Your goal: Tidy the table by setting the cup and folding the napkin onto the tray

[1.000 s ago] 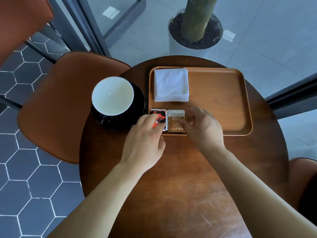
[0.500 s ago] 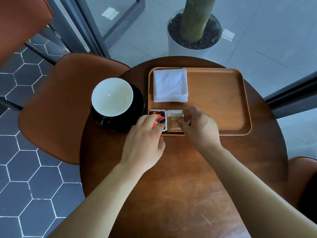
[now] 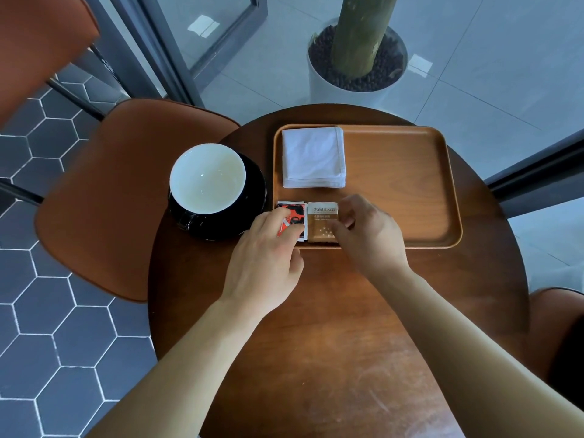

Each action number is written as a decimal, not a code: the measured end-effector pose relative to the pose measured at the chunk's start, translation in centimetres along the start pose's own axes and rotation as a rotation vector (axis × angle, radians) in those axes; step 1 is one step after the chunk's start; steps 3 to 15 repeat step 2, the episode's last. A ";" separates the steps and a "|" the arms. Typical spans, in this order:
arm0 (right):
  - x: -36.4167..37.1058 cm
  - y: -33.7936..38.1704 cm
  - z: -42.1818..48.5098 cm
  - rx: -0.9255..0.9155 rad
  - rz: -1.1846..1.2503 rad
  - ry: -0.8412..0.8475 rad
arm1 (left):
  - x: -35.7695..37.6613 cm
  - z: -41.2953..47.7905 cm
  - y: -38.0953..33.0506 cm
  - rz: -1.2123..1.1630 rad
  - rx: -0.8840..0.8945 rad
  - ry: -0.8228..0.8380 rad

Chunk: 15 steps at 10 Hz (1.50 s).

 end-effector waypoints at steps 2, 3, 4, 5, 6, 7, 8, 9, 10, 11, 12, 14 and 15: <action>-0.5 0.2 -0.2 -0.002 0.026 -0.032 | -1.1 -0.3 0.0 0.006 0.032 -0.092; -0.5 0.2 -0.2 -0.002 0.026 -0.032 | -1.1 -0.3 0.0 0.006 0.032 -0.092; -0.5 0.2 -0.2 -0.002 0.026 -0.032 | -1.1 -0.3 0.0 0.006 0.032 -0.092; -0.5 0.2 -0.2 -0.002 0.026 -0.032 | -1.1 -0.3 0.0 0.006 0.032 -0.092; -0.5 0.2 -0.2 -0.002 0.026 -0.032 | -1.1 -0.3 0.0 0.006 0.032 -0.092; -0.5 0.2 -0.2 -0.002 0.026 -0.032 | -1.1 -0.3 0.0 0.006 0.032 -0.092; -0.5 0.2 -0.2 -0.002 0.026 -0.032 | -1.1 -0.3 0.0 0.006 0.032 -0.092; -0.5 0.2 -0.2 -0.002 0.026 -0.032 | -1.1 -0.3 0.0 0.006 0.032 -0.092; -0.5 0.2 -0.2 -0.002 0.026 -0.032 | -1.1 -0.3 0.0 0.006 0.032 -0.092; -0.5 0.2 -0.2 -0.002 0.026 -0.032 | -1.1 -0.3 0.0 0.006 0.032 -0.092; -0.5 0.2 -0.2 -0.002 0.026 -0.032 | -1.1 -0.3 0.0 0.006 0.032 -0.092; -0.5 0.2 -0.2 -0.002 0.026 -0.032 | -1.1 -0.3 0.0 0.006 0.032 -0.092; -0.5 0.2 -0.2 -0.002 0.026 -0.032 | -1.1 -0.3 0.0 0.006 0.032 -0.092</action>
Point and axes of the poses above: each hand's wrist, its own z-axis towards the middle knuckle, its own x-axis out of the palm, y = z × x, the point moved 10 cm from there along z, towards the middle knuckle, and after that the axes turned 5 degrees about -z, right-handed, at the moved point
